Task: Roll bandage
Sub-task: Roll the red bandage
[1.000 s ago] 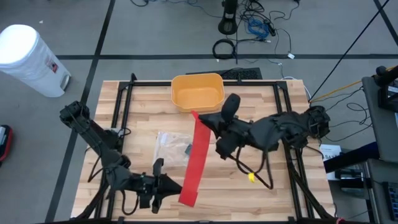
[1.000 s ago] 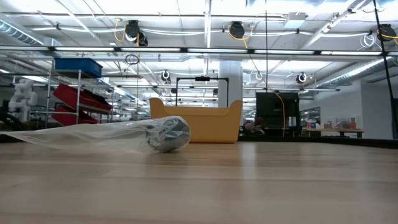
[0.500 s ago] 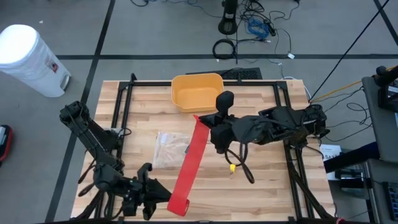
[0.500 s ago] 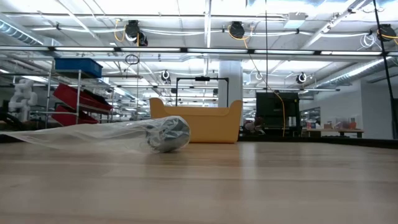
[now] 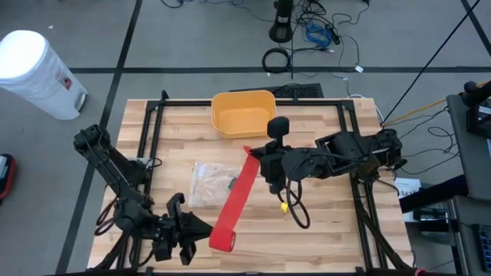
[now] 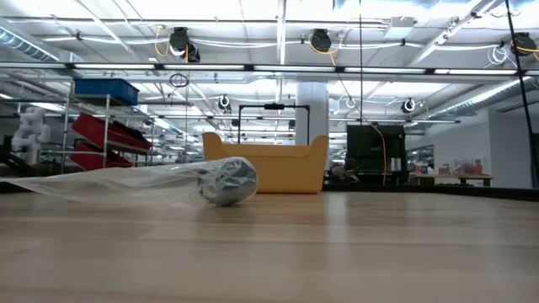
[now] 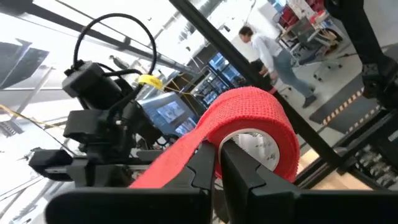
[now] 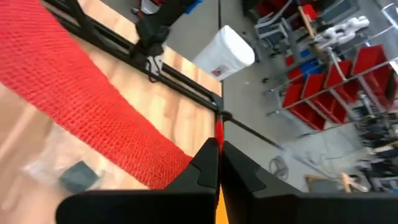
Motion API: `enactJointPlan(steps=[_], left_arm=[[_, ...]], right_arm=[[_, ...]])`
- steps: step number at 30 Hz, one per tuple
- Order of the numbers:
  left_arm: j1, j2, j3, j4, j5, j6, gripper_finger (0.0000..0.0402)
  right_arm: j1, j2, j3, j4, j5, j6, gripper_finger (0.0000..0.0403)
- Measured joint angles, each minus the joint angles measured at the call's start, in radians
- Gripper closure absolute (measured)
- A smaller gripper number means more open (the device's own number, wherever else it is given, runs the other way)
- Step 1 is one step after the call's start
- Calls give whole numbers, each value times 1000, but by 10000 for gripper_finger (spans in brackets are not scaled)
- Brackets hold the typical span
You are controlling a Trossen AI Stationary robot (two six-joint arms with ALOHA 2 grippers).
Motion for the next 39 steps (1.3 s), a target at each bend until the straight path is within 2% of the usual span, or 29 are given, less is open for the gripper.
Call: enactJointPlan(steps=[5, 8, 12, 18, 22, 27, 29, 33, 36, 39], left_arm=[[0, 0, 1, 41, 16, -4, 382], [0, 0, 1, 51, 30, -8, 382], [0, 0, 1, 64, 31, -11, 382], [0, -1, 1, 94, 34, -12, 382], [0, -1, 1, 92, 18, -12, 382], [10, -1, 1, 90, -74, -11, 382], [16, -1, 1, 89, -84, -14, 382], [36, -1, 1, 85, -85, -40, 382], [49, -1, 1, 85, -86, -57, 382], [65, -1, 1, 86, -85, -62, 382]], right_arm=[[-4, 0, 0, -4, -32, 26, 402], [-4, 0, 0, 2, -32, 5, 384], [-4, 0, 0, 19, -22, 7, 329], [-4, 0, 0, 24, -12, 49, 223], [8, -7, -1, -9, -15, 123, 180], [59, -5, -21, -114, -165, 293, 172], [93, -3, -69, -146, -177, 321, 176], [169, 1, -183, -146, -167, 404, 189], [239, -1, -277, -75, -98, 471, 194], [297, 0, -395, 69, -9, 476, 195]])
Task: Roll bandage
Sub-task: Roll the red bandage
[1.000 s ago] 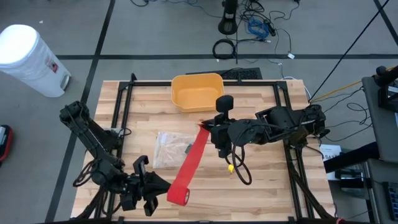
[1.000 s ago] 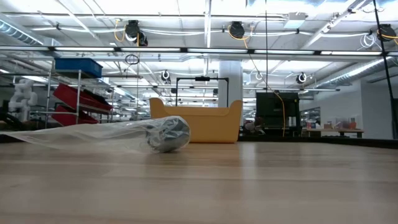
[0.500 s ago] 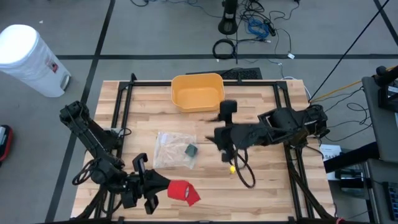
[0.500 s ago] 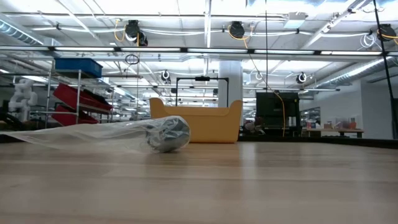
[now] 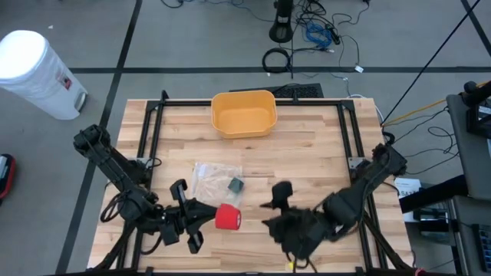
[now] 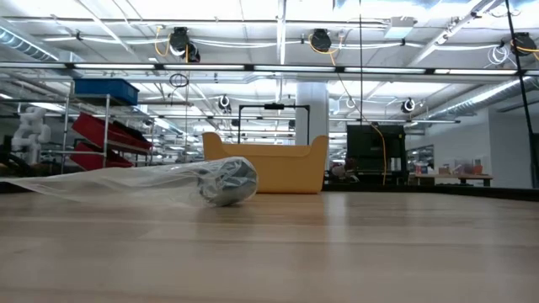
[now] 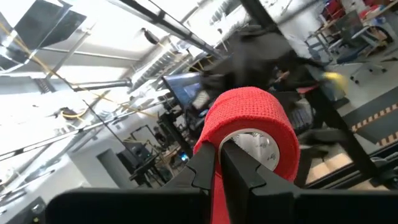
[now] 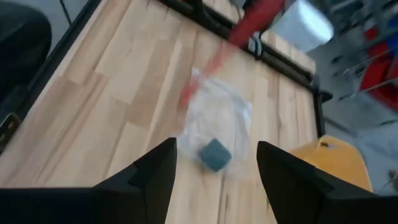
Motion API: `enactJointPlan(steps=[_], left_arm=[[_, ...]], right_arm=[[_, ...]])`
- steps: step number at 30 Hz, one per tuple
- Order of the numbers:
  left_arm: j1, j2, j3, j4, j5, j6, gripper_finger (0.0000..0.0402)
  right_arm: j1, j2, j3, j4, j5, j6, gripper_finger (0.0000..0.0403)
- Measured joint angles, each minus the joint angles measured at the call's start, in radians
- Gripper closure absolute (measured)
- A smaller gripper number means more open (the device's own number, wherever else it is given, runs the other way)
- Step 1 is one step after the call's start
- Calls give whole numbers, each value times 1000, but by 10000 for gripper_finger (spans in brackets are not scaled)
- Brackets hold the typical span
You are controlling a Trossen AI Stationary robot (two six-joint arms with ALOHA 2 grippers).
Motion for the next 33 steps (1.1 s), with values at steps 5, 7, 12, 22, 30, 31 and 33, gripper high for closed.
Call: enactJointPlan(steps=[5, 7, 12, 22, 30, 31, 33], left_arm=[[25, 0, 0, -3, 2, -6, 382], [31, 0, 0, -9, 3, -21, 382], [32, 0, 0, -12, 14, -34, 382], [64, 1, 0, -97, 112, -133, 382], [108, 1, -1, -176, 111, -145, 382], [112, 1, -1, -187, 112, -160, 382], [122, 1, -1, -209, 112, -192, 382]], right_arm=[[44, 0, -169, 203, 62, -12, 196], [45, -6, -219, 207, 57, 46, 196], [26, -63, -387, 271, 51, 159, 196], [-42, -207, -999, 1050, 39, 69, 196], [-124, -213, -1209, 1598, -106, -152, 196], [-123, -213, -1200, 1632, -119, -207, 196], [-112, -213, -1162, 1654, -124, -313, 196]])
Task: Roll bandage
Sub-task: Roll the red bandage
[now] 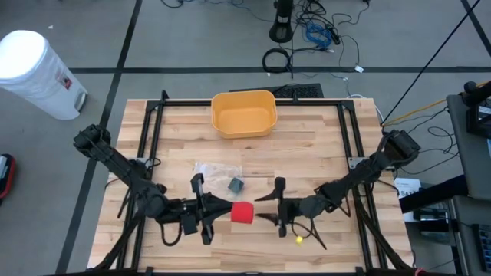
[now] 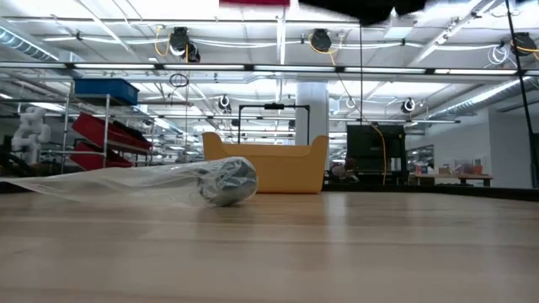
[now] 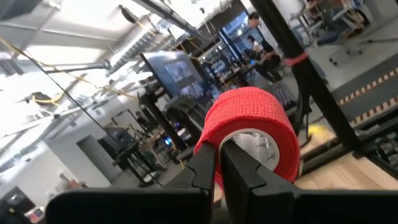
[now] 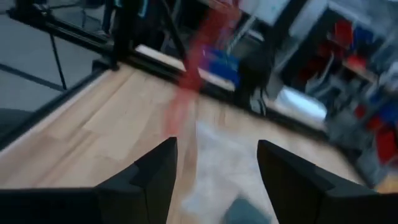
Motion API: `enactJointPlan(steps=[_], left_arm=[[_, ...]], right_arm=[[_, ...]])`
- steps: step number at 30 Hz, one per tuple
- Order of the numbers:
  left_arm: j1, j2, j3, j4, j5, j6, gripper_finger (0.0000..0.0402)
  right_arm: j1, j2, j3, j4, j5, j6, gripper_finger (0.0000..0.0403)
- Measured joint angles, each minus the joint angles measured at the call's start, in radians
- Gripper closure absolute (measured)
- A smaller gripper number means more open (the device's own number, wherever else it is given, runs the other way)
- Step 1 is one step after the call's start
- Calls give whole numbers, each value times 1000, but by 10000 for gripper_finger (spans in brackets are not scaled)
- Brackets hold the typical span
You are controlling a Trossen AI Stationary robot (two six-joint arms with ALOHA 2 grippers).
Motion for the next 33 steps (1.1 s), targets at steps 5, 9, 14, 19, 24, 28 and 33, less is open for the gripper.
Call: enactJointPlan(steps=[5, 9, 14, 19, 24, 28, 33], left_arm=[[4, 0, 0, -56, -1, -26, 382], [4, 0, 0, -59, -1, -59, 382], [4, 0, 0, -63, -1, -73, 382], [4, 0, 0, -110, -1, -74, 382], [4, 0, 0, -172, -1, -111, 382], [4, 0, 0, -177, -1, -125, 382], [7, 0, 0, -177, -1, -135, 382]], right_arm=[[15, -45, 138, -279, 8, -67, 196], [17, -89, 277, -625, 54, 13, 196], [31, -108, 451, -983, 161, 95, 196], [78, -118, 500, -905, 166, 69, 196], [136, -116, 500, -702, 188, -37, 196], [162, -116, 500, -618, 219, -98, 196], [163, -100, 500, -571, 211, -119, 196]])
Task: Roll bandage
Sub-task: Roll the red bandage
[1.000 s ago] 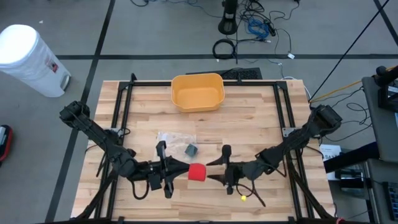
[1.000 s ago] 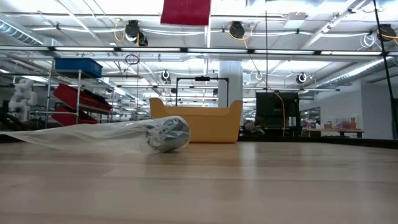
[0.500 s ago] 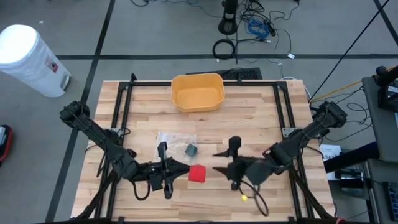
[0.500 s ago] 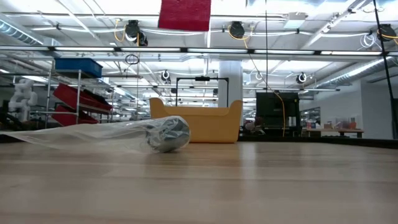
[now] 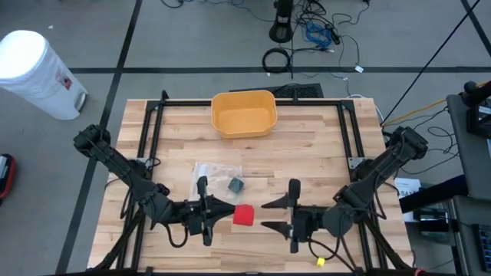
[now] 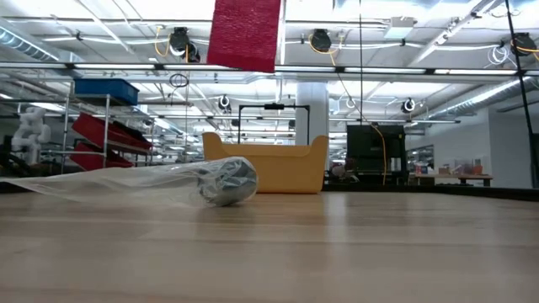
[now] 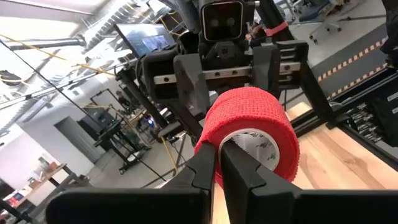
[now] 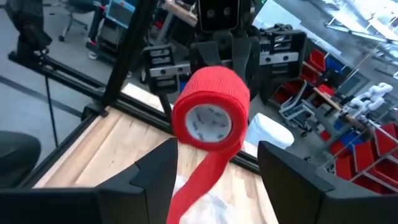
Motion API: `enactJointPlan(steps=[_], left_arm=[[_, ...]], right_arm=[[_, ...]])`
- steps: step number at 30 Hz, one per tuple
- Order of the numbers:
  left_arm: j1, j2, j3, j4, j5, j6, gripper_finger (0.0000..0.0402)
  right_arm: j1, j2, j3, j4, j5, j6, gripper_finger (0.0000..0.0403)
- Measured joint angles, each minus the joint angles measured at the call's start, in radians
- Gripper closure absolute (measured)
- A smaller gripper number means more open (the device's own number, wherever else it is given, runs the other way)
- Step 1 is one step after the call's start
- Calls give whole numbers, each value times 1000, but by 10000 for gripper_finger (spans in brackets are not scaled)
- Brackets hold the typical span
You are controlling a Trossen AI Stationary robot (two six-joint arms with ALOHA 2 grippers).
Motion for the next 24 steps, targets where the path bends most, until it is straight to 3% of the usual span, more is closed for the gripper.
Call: enactJointPlan(steps=[14, 24], left_arm=[[22, 10, 0, -5, 68, -20, 382], [23, 10, 0, -5, 67, -24, 382]], right_arm=[[-28, 98, 0, 248, 20, -207, 199], [-21, 116, 0, 282, 86, -298, 266]])
